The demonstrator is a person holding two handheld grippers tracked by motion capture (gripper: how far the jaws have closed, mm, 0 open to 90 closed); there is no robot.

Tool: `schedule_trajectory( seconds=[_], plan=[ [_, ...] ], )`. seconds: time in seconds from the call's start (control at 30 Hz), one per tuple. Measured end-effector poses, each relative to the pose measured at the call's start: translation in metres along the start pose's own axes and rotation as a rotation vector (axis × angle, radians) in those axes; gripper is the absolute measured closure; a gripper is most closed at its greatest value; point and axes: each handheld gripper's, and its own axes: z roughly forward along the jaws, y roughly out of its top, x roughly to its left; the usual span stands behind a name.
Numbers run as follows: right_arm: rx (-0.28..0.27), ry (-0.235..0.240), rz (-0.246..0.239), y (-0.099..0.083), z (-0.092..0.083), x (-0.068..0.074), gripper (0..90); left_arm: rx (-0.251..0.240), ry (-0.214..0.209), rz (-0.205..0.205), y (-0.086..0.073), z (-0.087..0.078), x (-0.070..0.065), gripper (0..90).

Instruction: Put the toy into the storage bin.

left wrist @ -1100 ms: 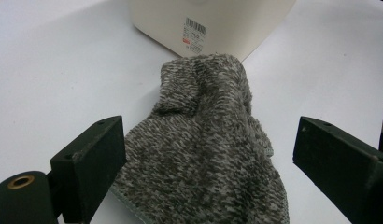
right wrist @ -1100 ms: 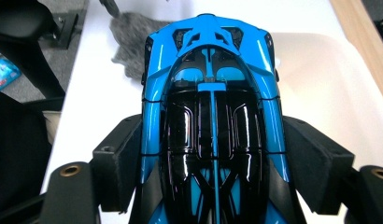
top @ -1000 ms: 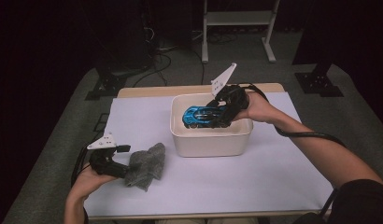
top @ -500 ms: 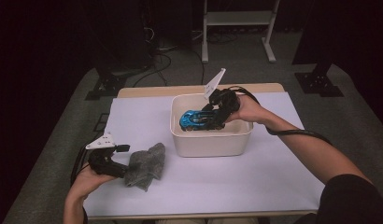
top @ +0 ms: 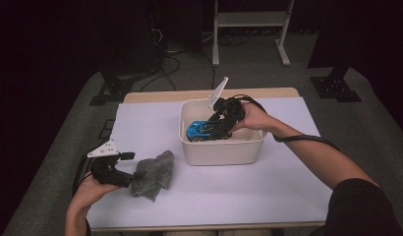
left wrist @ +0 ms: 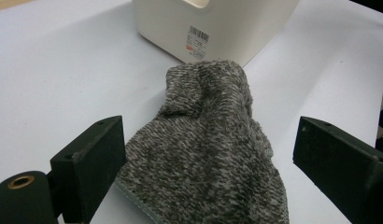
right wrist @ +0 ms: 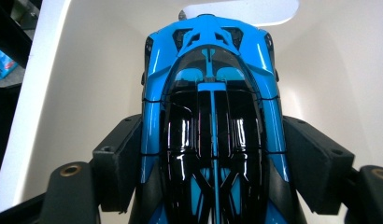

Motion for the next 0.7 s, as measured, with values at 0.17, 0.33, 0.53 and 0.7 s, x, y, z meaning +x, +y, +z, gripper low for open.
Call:
schedule_trajectory(
  seconds=[0.17, 0.33, 0.53, 0.7],
  plan=[
    [0.012, 0.008, -0.002, -0.001, 0.006, -0.001, 25.4, 0.0, -0.011, -0.004, -0.001, 0.001, 0.0, 8.5],
    [0.026, 0.01, 0.005, -0.001, 0.012, -0.004, 25.4, 0.008, -0.015, 0.0, -0.001, 0.003, 0.0, 8.5],
    [0.063, 0.013, 0.003, 0.0, 0.02, -0.004, 25.4, 0.004, -0.018, -0.003, -0.001, 0.002, 0.0, 8.5],
    [0.072, 0.022, 0.012, 0.0, 0.021, -0.005, 25.4, 0.009, -0.024, 0.0, -0.001, 0.004, 0.0, 8.5]
  ],
)
